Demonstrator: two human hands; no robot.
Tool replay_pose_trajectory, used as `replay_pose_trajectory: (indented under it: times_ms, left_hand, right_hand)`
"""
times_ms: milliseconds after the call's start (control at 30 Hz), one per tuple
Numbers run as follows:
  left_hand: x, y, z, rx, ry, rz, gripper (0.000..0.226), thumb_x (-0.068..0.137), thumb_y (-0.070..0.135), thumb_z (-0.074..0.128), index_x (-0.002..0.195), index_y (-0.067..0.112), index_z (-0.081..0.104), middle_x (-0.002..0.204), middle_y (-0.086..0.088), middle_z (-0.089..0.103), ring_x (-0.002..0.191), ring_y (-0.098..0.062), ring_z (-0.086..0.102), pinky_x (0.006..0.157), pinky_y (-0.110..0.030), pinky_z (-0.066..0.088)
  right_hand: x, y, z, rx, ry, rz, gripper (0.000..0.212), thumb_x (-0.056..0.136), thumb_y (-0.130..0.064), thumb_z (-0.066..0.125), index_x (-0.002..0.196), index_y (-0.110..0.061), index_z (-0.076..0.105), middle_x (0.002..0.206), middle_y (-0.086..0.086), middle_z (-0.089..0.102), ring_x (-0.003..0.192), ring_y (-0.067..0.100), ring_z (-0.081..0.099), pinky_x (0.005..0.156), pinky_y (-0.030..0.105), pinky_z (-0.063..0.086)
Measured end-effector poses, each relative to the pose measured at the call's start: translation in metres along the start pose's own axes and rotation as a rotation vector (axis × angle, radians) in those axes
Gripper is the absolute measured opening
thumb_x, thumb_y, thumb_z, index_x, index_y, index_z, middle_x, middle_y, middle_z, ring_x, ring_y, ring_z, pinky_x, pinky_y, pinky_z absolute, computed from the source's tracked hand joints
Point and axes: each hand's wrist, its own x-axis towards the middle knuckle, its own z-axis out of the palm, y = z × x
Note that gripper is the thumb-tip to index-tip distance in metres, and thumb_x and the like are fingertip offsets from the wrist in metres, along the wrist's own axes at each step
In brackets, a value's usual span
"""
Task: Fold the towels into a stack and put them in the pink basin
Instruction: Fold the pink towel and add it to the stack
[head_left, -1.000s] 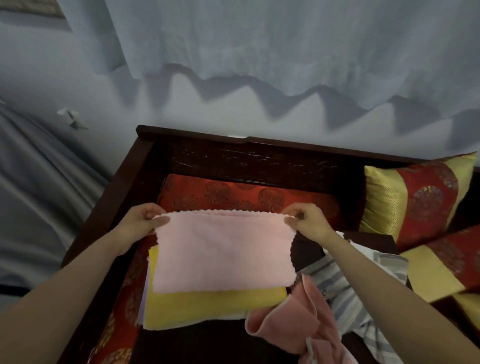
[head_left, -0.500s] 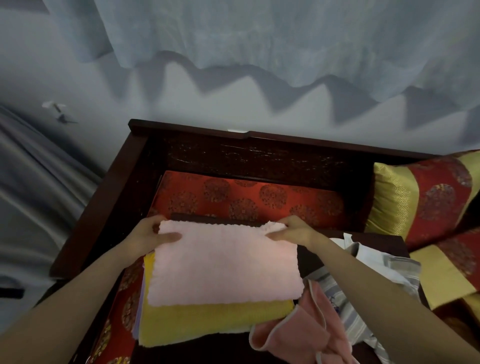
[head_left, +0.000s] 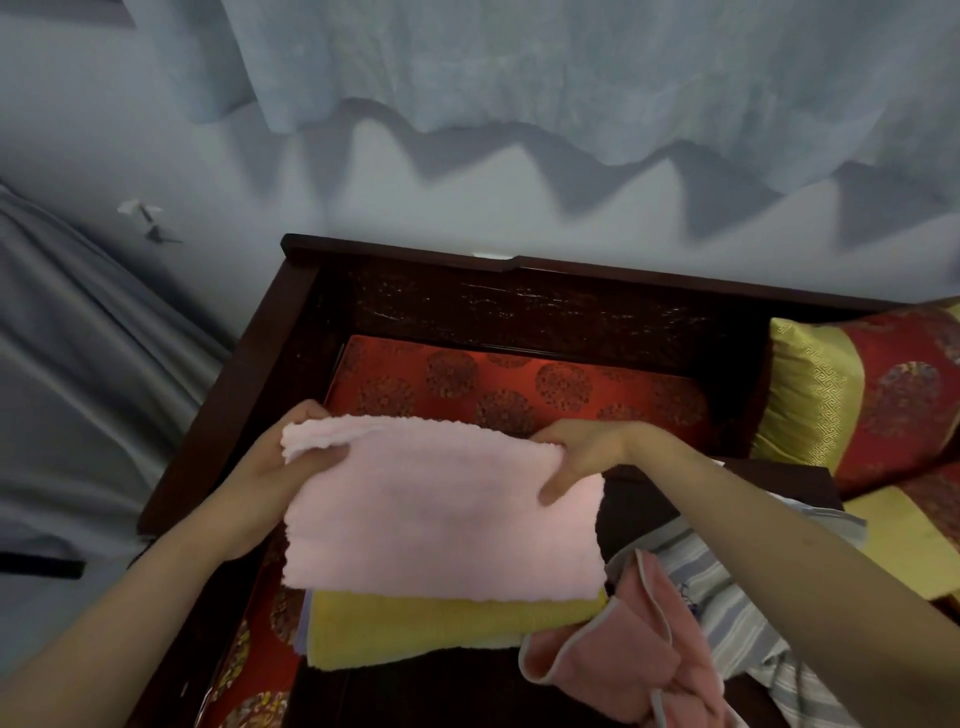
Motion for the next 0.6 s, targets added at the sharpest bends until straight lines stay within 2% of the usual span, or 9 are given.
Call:
replay_pose_trajectory:
  times_ms: [100,167,233,300,333,400,467,533,600]
  left_hand:
    - [-0.018,-0.009,-0.005,-0.073,0.01,-0.081,0.054,0.06,0.054,0.079,0.083,0.013,0.05,0.075,-0.004,0.052,0.064,-0.013,0.05,0.049,-0.022,0.038]
    - [-0.03,-0.013,-0.004,-0.153,-0.023,-0.122,0.059,0.057,0.052,0.082,0.086,0.011,0.05,0.078,-0.007,0.055,0.067,-0.017,0.054,0.051,-0.024,0.042]
    - [-0.038,-0.015,0.0,-0.224,-0.039,-0.169,0.049,0.065,0.041,0.08,0.091,0.01,0.052,0.086,-0.011,0.06,0.074,-0.022,0.059,0.057,-0.03,0.048]
    - [-0.037,-0.024,0.004,-0.242,0.036,-0.228,0.028,0.079,0.027,0.071,0.096,0.01,0.055,0.091,-0.009,0.065,0.079,-0.021,0.065,0.064,-0.032,0.052]
    - [-0.033,-0.03,0.006,-0.212,0.101,-0.268,0.022,0.084,0.023,0.064,0.1,0.011,0.056,0.095,-0.008,0.066,0.083,-0.021,0.066,0.069,-0.034,0.053]
    - [-0.023,-0.048,0.009,-0.121,0.219,-0.336,0.022,0.09,0.023,0.059,0.11,0.016,0.055,0.107,-0.01,0.065,0.095,-0.024,0.065,0.078,-0.037,0.053]
    - [-0.013,-0.068,0.011,0.043,0.294,-0.362,0.026,0.09,0.025,0.06,0.113,0.014,0.051,0.112,-0.014,0.062,0.094,-0.024,0.063,0.074,-0.034,0.051]
    - [-0.004,-0.081,0.013,0.18,0.338,-0.355,0.029,0.089,0.024,0.062,0.111,0.009,0.05,0.107,-0.013,0.061,0.091,-0.025,0.062,0.066,-0.03,0.048]
    - [0.003,-0.084,0.012,0.246,0.353,-0.328,0.027,0.088,0.023,0.064,0.108,0.01,0.051,0.099,-0.007,0.061,0.094,-0.029,0.062,0.065,-0.03,0.047]
  right_hand:
    - [-0.023,0.01,-0.006,0.139,0.025,0.003,0.037,0.072,-0.018,0.082,0.105,-0.026,0.068,0.103,-0.008,0.072,0.095,0.01,0.068,0.085,0.029,0.054]
    - [-0.042,0.012,-0.009,0.302,-0.026,-0.013,0.04,0.075,-0.005,0.078,0.111,-0.017,0.068,0.106,-0.001,0.073,0.098,0.014,0.068,0.083,0.027,0.053]
    - [-0.056,0.011,-0.01,0.396,-0.092,-0.019,0.045,0.076,0.0,0.075,0.118,-0.012,0.063,0.113,0.005,0.071,0.103,0.02,0.067,0.087,0.032,0.054]
    - [-0.052,0.012,-0.005,0.425,-0.086,0.019,0.047,0.075,-0.003,0.076,0.118,-0.015,0.061,0.112,0.005,0.07,0.103,0.021,0.067,0.087,0.034,0.054]
    - [-0.045,0.014,0.0,0.401,-0.02,0.046,0.047,0.073,-0.007,0.079,0.115,-0.019,0.06,0.111,0.004,0.069,0.103,0.021,0.066,0.088,0.035,0.054]
    - [-0.025,0.02,0.012,0.309,0.187,0.096,0.05,0.069,-0.012,0.082,0.111,-0.025,0.058,0.112,0.002,0.064,0.103,0.02,0.061,0.092,0.035,0.051]
    - [-0.007,0.027,0.028,0.234,0.362,0.136,0.053,0.069,-0.015,0.081,0.112,-0.026,0.054,0.111,0.001,0.062,0.101,0.02,0.059,0.087,0.033,0.049]
    - [0.001,0.032,0.041,0.231,0.427,0.186,0.057,0.07,-0.017,0.08,0.117,-0.022,0.049,0.109,0.003,0.061,0.097,0.021,0.059,0.078,0.029,0.05]
    - [0.002,0.036,0.05,0.305,0.429,0.231,0.061,0.07,-0.016,0.08,0.121,-0.02,0.045,0.108,0.005,0.06,0.093,0.021,0.06,0.068,0.027,0.05]
